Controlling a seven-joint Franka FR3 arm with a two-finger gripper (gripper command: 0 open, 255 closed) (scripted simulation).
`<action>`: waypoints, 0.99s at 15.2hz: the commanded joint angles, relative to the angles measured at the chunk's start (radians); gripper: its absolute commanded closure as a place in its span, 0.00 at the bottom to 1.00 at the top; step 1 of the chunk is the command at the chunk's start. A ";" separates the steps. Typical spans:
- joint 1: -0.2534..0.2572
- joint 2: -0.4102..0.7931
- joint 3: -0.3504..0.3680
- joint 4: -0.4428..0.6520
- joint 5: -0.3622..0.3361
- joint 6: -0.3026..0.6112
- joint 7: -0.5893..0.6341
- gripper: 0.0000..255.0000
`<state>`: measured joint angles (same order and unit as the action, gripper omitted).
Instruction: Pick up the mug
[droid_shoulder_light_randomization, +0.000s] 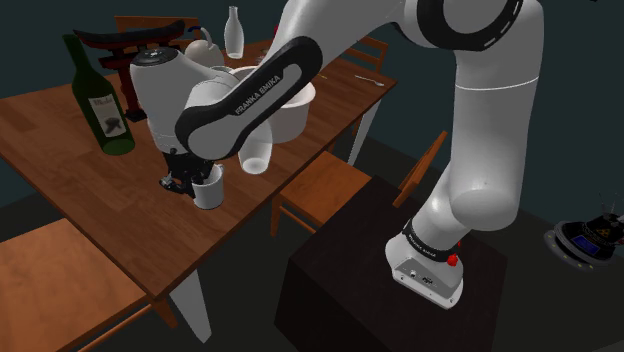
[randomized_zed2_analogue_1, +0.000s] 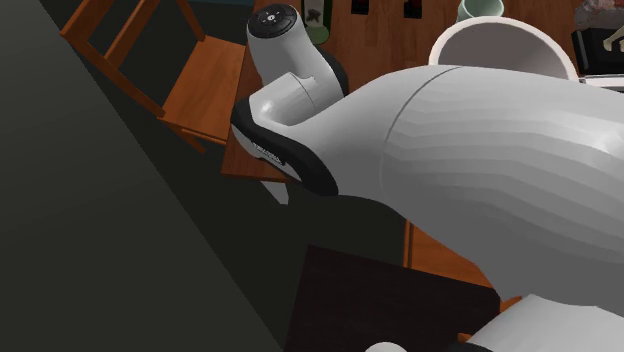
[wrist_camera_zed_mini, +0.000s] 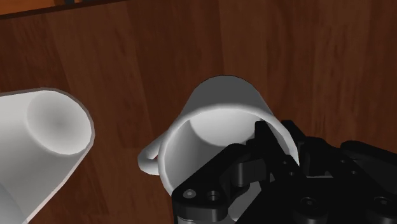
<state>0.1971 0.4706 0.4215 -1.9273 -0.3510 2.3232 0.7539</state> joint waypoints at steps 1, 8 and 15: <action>-0.003 -0.009 0.003 0.000 0.006 -0.009 -0.004 1.00; -0.019 -0.069 0.026 0.015 0.046 -0.077 -0.033 1.00; -0.031 -0.123 0.043 0.041 0.083 -0.150 -0.061 1.00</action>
<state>0.1694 0.3572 0.4623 -1.8906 -0.2745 2.1849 0.6988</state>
